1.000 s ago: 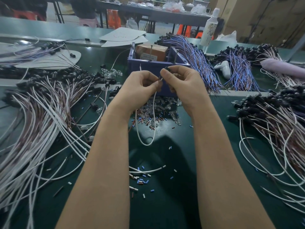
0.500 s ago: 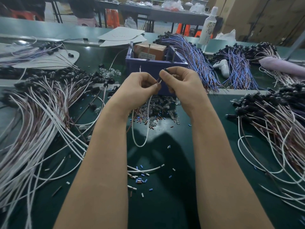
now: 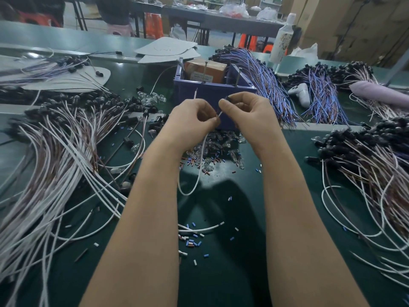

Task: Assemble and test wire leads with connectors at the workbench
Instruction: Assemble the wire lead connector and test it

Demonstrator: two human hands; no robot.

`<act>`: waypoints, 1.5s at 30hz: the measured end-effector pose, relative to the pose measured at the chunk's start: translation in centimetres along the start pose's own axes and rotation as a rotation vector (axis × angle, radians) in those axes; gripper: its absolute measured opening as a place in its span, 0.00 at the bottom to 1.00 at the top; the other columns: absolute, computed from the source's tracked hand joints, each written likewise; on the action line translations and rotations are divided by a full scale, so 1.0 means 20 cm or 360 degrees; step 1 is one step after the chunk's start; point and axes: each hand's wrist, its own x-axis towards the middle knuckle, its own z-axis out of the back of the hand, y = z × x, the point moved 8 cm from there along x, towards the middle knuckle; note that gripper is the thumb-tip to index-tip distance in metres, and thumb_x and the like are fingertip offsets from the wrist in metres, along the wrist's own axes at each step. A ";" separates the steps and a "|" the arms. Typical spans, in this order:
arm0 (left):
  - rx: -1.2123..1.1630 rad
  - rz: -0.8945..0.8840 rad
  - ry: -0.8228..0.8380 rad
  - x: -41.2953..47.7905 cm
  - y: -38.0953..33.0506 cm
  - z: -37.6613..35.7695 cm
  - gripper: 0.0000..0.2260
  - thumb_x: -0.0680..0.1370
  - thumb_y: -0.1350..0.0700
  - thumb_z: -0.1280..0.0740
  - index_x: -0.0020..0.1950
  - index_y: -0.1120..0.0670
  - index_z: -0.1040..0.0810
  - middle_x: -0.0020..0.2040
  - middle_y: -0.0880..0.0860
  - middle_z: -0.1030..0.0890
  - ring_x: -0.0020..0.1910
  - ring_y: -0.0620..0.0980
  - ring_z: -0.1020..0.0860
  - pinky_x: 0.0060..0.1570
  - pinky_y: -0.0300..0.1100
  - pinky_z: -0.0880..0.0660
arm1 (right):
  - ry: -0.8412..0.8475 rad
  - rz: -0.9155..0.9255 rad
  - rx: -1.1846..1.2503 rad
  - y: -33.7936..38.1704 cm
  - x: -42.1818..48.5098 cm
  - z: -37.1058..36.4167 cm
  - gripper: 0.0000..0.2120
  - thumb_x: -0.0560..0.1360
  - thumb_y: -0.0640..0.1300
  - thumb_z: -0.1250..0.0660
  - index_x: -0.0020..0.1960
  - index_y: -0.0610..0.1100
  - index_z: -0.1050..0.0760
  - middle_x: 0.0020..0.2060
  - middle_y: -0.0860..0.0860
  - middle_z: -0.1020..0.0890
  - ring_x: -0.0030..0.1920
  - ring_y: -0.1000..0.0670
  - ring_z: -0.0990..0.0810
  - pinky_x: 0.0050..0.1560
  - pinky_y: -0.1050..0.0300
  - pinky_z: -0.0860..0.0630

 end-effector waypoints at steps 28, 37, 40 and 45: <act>-0.0161 -0.0371 -0.0229 -0.01 -0.14 0.02 0.10 0.72 0.68 0.34 0.49 0.54 0.23 0.43 0.46 0.19 0.44 0.43 0.18 0.50 0.36 0.22 | -0.0190 0.0229 -0.0601 0.06 -0.04 -0.01 0.05 0.74 0.37 0.33 0.47 0.41 0.19 0.34 0.50 0.20 0.35 0.51 0.25 0.38 0.63 0.30; -0.0153 -0.0387 -0.0193 -0.01 -0.12 0.00 0.10 0.74 0.67 0.35 0.49 0.54 0.23 0.42 0.44 0.20 0.43 0.40 0.19 0.45 0.29 0.24 | -0.0099 0.0117 -0.0605 0.03 -0.03 -0.02 0.10 0.76 0.37 0.37 0.53 0.44 0.18 0.33 0.55 0.23 0.31 0.60 0.27 0.35 0.71 0.32; -0.0093 -0.0344 -0.0233 0.00 -0.09 0.01 0.09 0.75 0.67 0.36 0.51 0.55 0.23 0.42 0.45 0.20 0.43 0.41 0.20 0.44 0.27 0.26 | -0.0119 0.0075 -0.0401 0.04 -0.02 0.01 0.12 0.77 0.36 0.39 0.57 0.45 0.22 0.42 0.49 0.17 0.42 0.50 0.19 0.51 0.51 0.23; -0.0034 -0.0274 -0.0250 0.00 -0.05 0.02 0.09 0.76 0.65 0.35 0.52 0.53 0.22 0.40 0.40 0.22 0.39 0.34 0.23 0.40 0.21 0.31 | -0.0121 0.0132 -0.0086 0.11 -0.02 0.05 0.07 0.74 0.37 0.31 0.45 0.47 0.26 0.40 0.48 0.16 0.43 0.51 0.17 0.53 0.52 0.21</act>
